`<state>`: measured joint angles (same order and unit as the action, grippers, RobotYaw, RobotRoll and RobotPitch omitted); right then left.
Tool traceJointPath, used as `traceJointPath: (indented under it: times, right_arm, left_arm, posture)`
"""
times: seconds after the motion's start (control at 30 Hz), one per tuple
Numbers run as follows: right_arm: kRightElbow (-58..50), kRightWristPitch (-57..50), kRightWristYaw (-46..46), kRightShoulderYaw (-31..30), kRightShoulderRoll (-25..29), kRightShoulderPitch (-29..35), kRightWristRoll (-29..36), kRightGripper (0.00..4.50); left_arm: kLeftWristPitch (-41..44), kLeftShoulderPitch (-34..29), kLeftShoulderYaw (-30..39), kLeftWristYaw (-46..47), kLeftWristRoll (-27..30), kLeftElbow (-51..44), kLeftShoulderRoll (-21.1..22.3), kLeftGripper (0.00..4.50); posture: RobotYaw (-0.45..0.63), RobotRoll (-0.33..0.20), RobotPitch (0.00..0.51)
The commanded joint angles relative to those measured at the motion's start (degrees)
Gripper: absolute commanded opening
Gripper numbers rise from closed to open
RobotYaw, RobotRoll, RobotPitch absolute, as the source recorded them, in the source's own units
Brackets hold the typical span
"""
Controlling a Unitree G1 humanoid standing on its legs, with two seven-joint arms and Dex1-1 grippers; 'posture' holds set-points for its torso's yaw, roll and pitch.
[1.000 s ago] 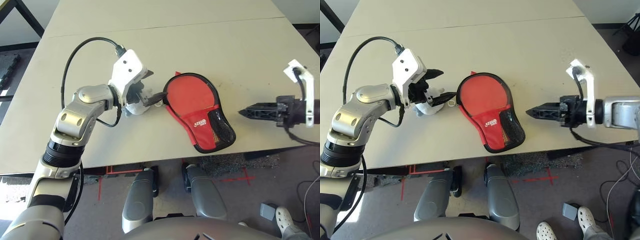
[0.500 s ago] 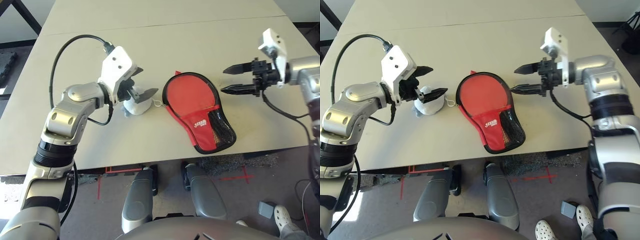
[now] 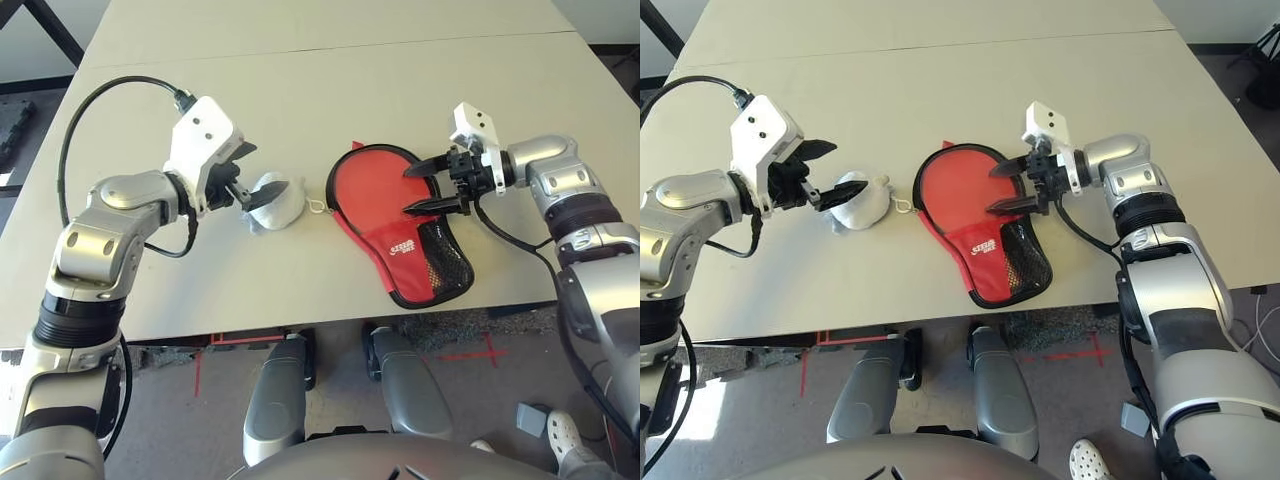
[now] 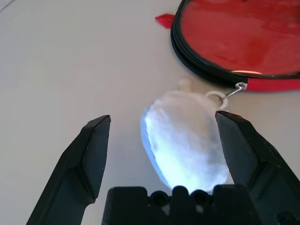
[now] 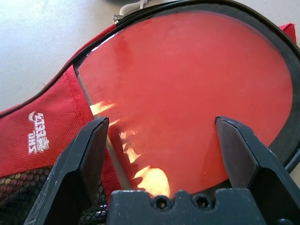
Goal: Store the ping-pong paddle in its case and zip it.
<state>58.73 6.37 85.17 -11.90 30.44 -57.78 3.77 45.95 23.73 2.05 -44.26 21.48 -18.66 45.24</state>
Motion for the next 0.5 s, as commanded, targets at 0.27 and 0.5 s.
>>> traceJointPath:
  times: [0.27, 0.5]
  right_arm:
    - [2.9, 3.2, -1.4, -0.3, -0.6, 1.5, -3.8, 4.47]
    - [2.7, 5.0, -2.1, -0.4, -0.3, 2.0, -4.8, 4.47]
  left_arm:
    - [1.4, -4.5, -1.2, -0.2, 0.8, -1.9, 0.6, 4.50]
    - [-1.5, -4.1, -4.1, 0.9, -1.8, 1.1, -0.9, 4.50]
  posture:
    - [0.16, 0.000, 0.255]
    - [0.14, 0.000, 0.257]
